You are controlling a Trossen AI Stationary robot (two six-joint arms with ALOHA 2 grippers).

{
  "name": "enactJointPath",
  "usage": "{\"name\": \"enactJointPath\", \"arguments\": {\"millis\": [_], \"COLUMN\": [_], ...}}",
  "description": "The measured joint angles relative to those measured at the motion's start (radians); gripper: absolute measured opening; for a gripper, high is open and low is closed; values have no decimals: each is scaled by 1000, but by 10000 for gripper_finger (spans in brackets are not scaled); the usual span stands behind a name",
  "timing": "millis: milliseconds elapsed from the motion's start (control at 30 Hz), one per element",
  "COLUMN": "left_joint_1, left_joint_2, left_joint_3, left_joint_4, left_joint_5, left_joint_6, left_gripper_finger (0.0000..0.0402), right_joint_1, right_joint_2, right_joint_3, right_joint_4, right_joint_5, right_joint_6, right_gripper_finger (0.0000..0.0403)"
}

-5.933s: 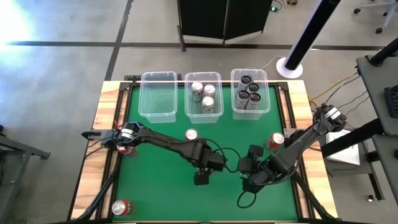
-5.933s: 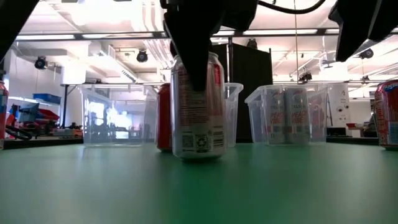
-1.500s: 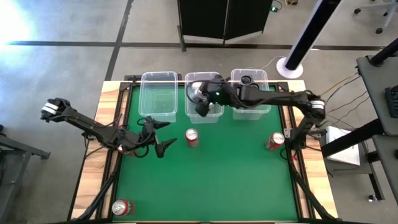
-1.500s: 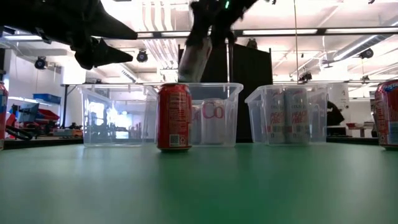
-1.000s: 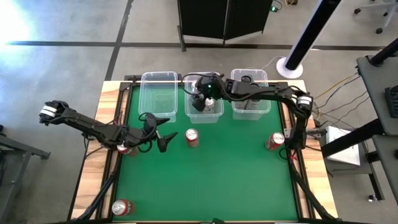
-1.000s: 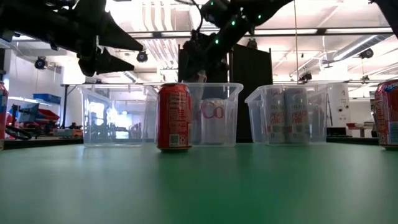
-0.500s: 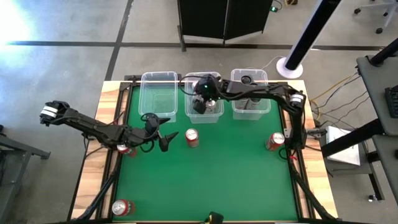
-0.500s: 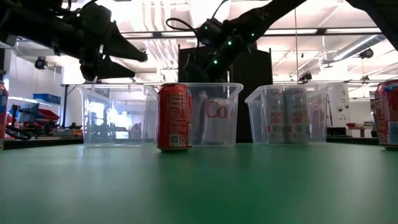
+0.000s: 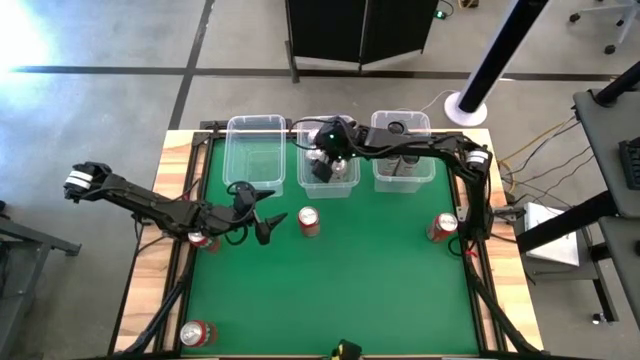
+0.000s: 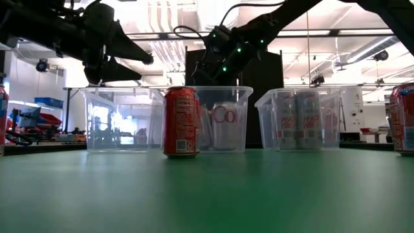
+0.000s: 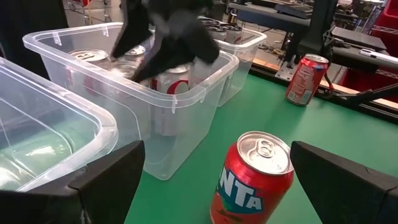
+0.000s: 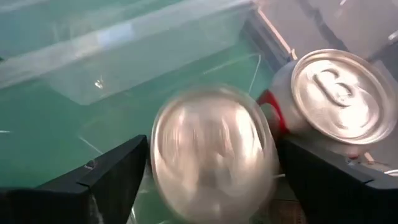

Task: Sort soda cans
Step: Put the red-silver soda can into the middle transparent bin, then adjust the middle transparent bin

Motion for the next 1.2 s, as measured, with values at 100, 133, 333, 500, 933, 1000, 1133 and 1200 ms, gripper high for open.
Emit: {"name": "enactJointPath", "arguments": {"millis": [100, 133, 333, 500, 933, 1000, 1133, 1200], "left_joint_1": [0, 0, 0, 0, -2, -2, -2, -2], "left_joint_2": [-3, -3, -3, -3, -2, -2, -2, -2], "left_joint_3": [0, 0, 0, 0, 0, 0, 0, 0], "left_joint_4": [3, 3, 1, -1, 1, 2, 2, 1], "left_joint_5": [-8, -9, -10, -11, 18, 18, 18, 18], "left_joint_6": [1, 2, 2, 2, 2, 2, 2, 2], "left_gripper_finger": [387, 387, 387, 387, 387, 387, 387, 387], "right_joint_1": [0, 1, 51, 112, 136, 143, 162, 166], "right_joint_2": [-23, -34, -127, -175, -189, -189, -182, -173], "right_joint_3": [14, 29, 112, 92, 63, 63, 59, 59], "right_joint_4": [-37, -63, -320, -546, -660, -663, -661, -661], "right_joint_5": [0, 0, -4, -8, 0, -1, -1, -1], "right_joint_6": [-1, -6, -91, -115, -10, -7, -1, 7], "right_gripper_finger": [365, 366, 366, 366, 286, 265, 223, 205]}}
